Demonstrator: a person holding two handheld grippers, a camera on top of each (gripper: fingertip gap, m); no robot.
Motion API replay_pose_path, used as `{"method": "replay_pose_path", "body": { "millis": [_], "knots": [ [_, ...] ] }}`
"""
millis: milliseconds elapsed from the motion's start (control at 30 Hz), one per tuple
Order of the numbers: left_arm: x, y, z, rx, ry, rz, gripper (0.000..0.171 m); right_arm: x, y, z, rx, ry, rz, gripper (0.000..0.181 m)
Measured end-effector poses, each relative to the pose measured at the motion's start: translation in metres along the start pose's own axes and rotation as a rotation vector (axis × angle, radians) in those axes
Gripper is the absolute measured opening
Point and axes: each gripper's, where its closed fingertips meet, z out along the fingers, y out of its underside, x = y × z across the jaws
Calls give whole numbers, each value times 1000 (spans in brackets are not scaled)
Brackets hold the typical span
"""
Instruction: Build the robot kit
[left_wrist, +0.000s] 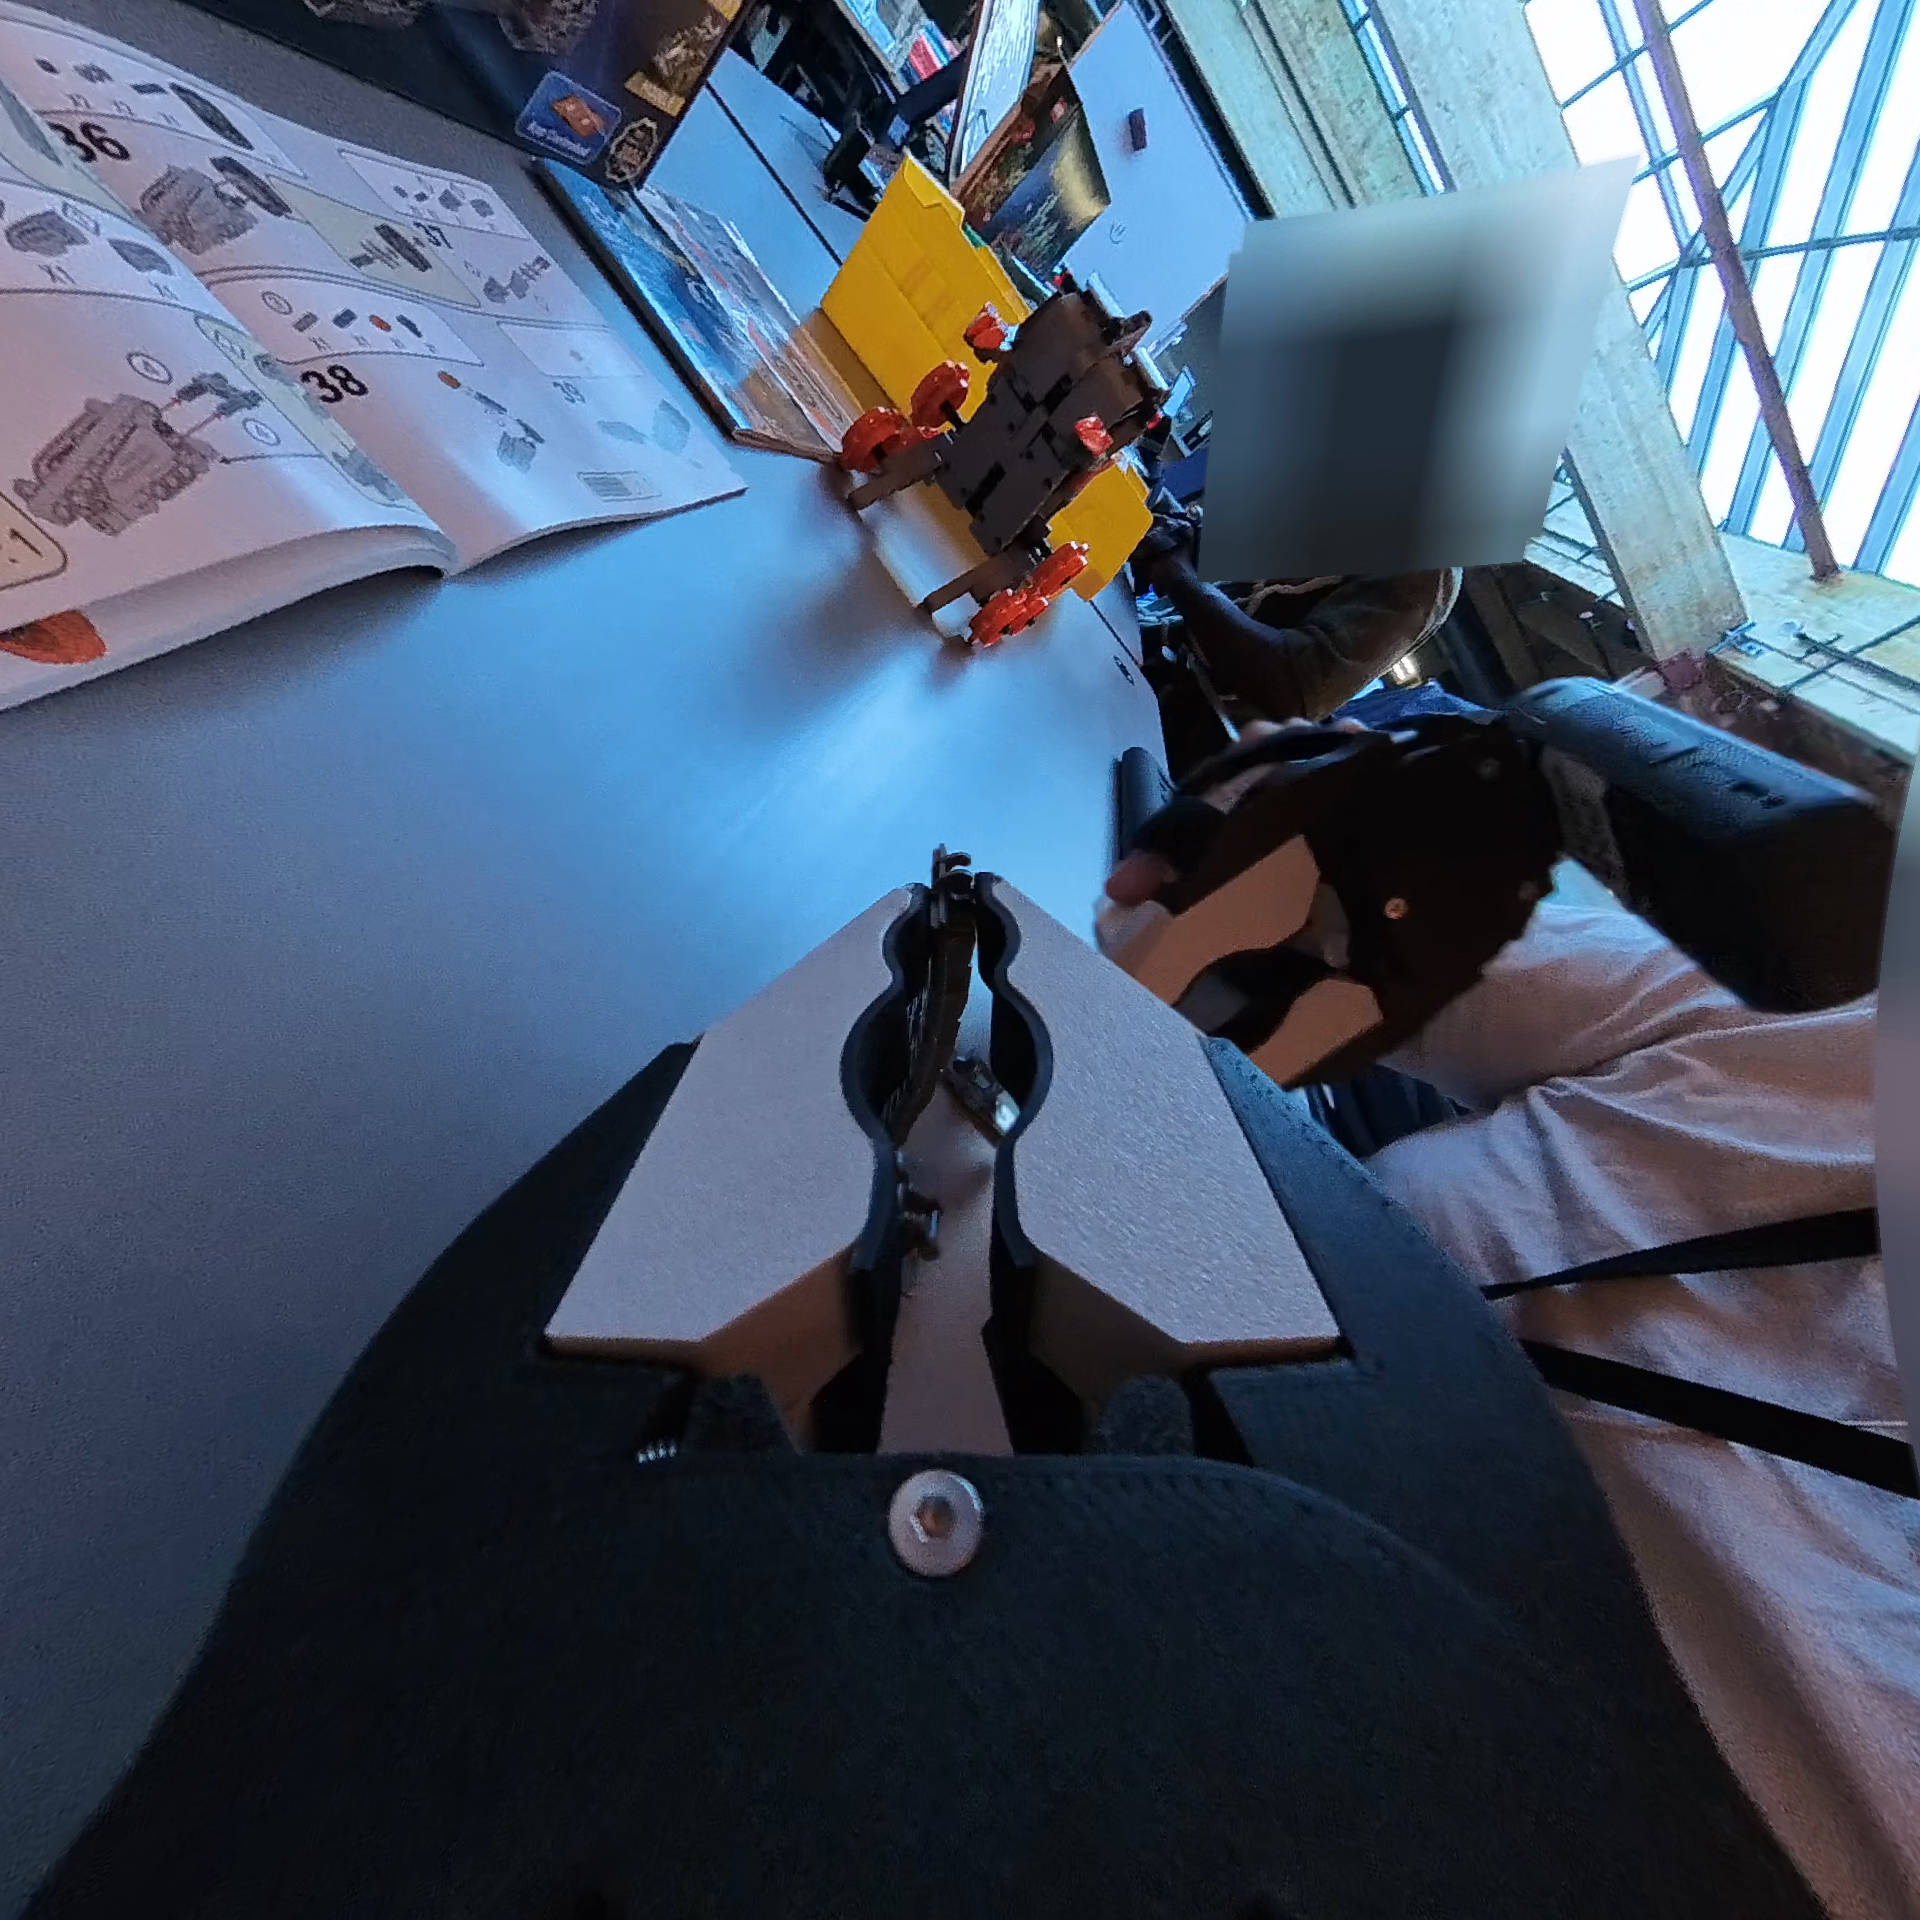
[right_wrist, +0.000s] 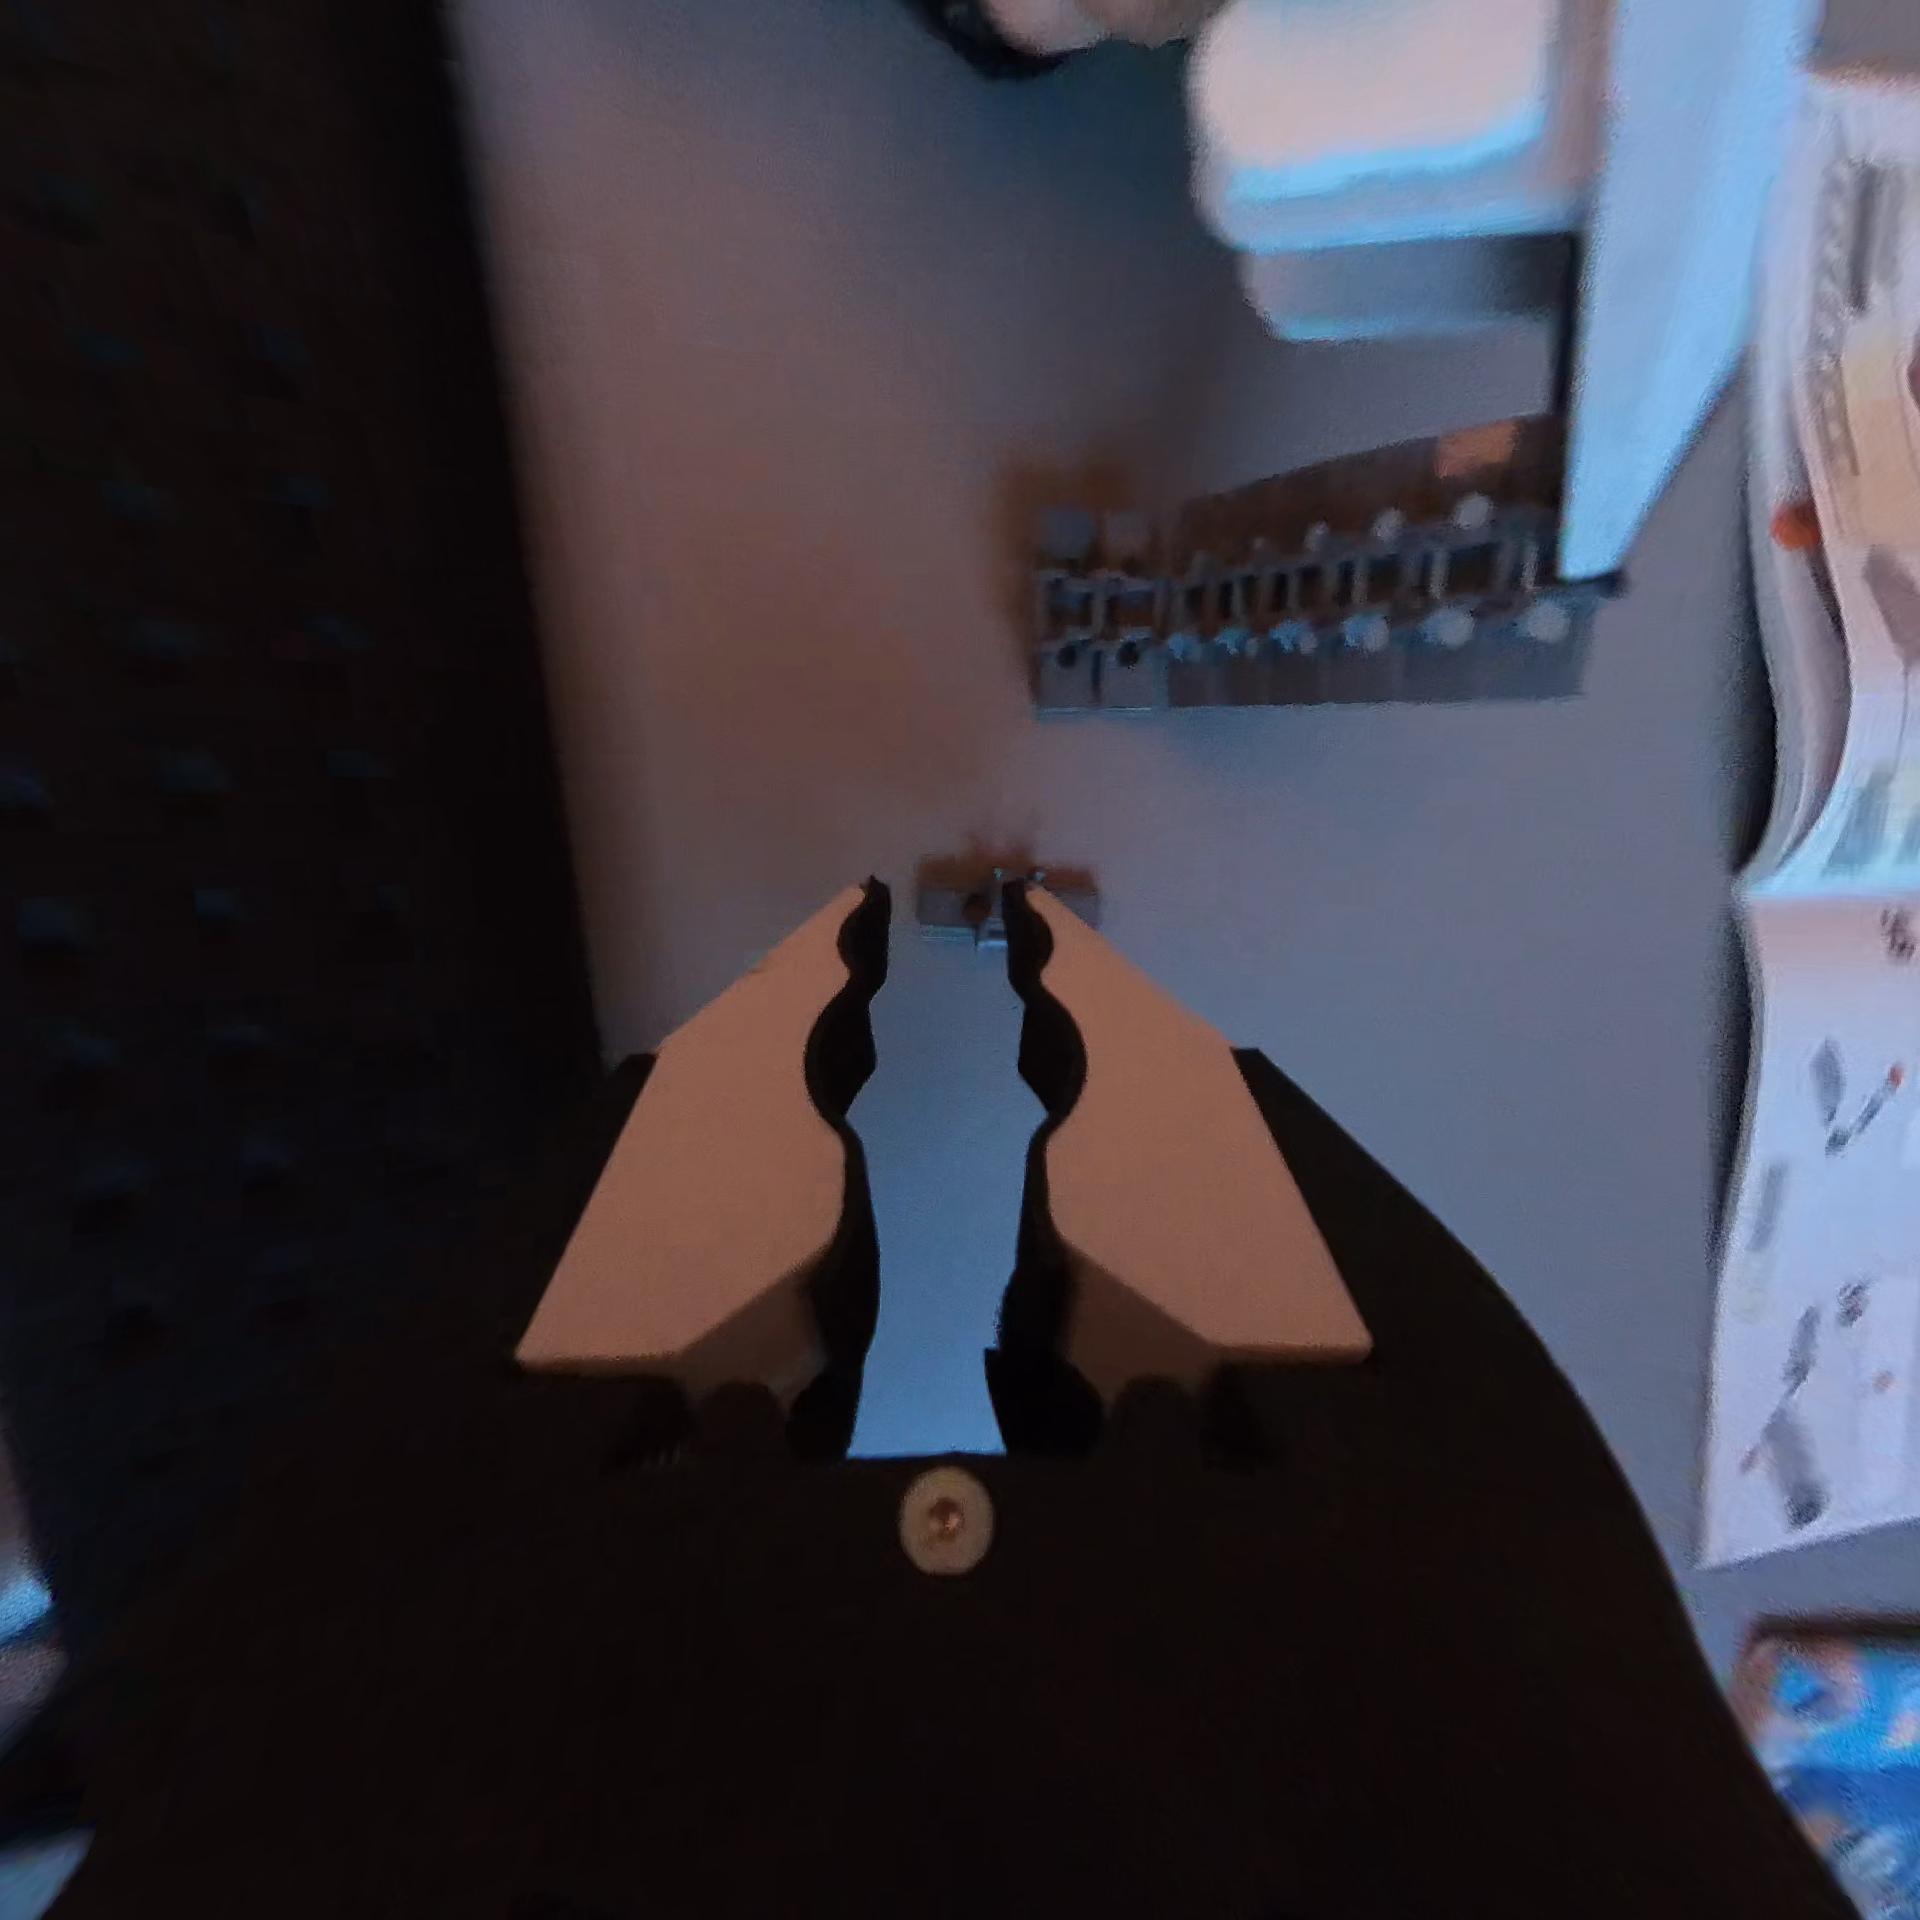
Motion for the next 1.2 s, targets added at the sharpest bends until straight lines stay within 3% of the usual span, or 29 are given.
{"method": "replay_pose_path", "body": {
  "millis": [100,233,367,400,500,600,767,1033,1200],
  "knots": [
    [4,-1,0,6,22,0,6,10,-1,-2,84,-68,-163,22],
    [4,-1,-1,1,28,4,6,7,-5,-12,161,-345,-70,27],
    [6,-1,-2,3,57,8,5,22,4,-7,231,-382,-351,25],
    [5,0,-2,1,63,9,6,28,1,-5,272,-411,-333,24],
    [4,0,-5,3,91,-19,5,29,9,5,218,-542,-296,24],
    [4,0,-5,-1,104,-46,5,27,12,13,222,-541,-362,25],
    [5,7,2,-41,103,-45,5,11,10,10,315,-592,-323,22],
    [15,12,8,-62,129,-44,5,11,23,2,310,-394,-63,13],
    [14,10,8,-51,116,-48,5,7,37,-8,236,-323,139,29]
  ]
}}
